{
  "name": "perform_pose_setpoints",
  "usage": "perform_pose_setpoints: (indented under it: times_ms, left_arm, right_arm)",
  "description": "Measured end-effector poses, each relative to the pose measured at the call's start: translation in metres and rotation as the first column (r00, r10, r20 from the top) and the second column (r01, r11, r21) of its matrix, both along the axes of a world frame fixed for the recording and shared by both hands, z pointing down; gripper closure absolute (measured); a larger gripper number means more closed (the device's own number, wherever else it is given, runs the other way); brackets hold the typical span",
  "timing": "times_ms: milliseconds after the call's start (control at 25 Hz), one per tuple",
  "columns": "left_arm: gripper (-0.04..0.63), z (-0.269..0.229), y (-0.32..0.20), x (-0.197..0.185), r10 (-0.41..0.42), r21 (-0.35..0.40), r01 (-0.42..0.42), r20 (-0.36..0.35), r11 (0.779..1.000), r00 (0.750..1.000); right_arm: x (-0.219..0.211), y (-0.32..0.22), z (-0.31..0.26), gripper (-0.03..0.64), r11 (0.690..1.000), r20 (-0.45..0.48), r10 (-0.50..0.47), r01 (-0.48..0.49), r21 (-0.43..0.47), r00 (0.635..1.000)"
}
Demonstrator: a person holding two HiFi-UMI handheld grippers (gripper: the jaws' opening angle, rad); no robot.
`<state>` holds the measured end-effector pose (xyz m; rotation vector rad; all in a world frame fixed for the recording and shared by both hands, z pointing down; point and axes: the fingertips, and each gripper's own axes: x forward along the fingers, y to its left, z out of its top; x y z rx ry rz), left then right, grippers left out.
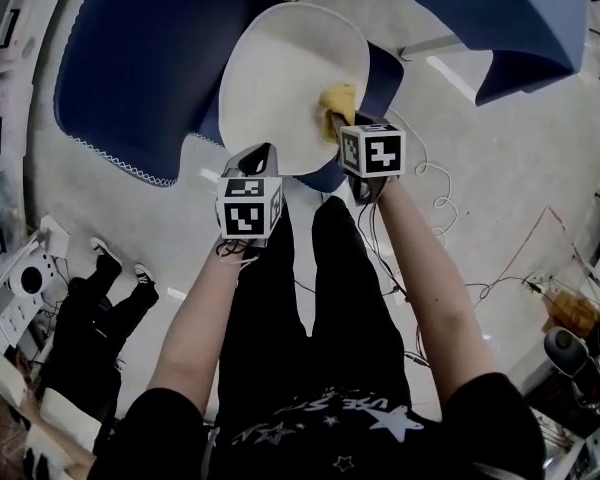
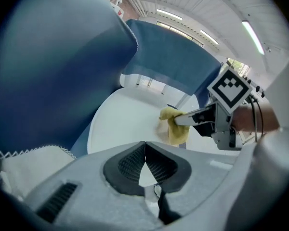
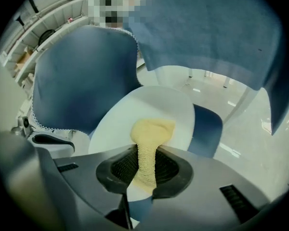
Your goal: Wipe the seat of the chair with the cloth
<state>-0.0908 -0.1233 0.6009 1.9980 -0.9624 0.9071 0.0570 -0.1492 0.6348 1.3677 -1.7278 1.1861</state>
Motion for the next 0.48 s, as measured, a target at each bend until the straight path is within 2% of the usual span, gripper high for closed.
perform_pose_setpoints:
  times_ms: [280,480]
  left_arm:
    - [0.576,0.015,0.014,-0.043,-0.079,-0.026,0.08,0.03,0.996,0.996]
    - [0.575,0.02,0.019,-0.066,-0.1,-0.044,0.102,0.045,0.994,0.994]
  right_arm:
    - [-0.106,-0.037,-0.002,0.548,0.98,0.075,-0.192,0.187,0.068,0.979]
    - [-0.161,-0.057,0.007,0.548,0.965,0.112,-0.256,0.247,0.084,0.96]
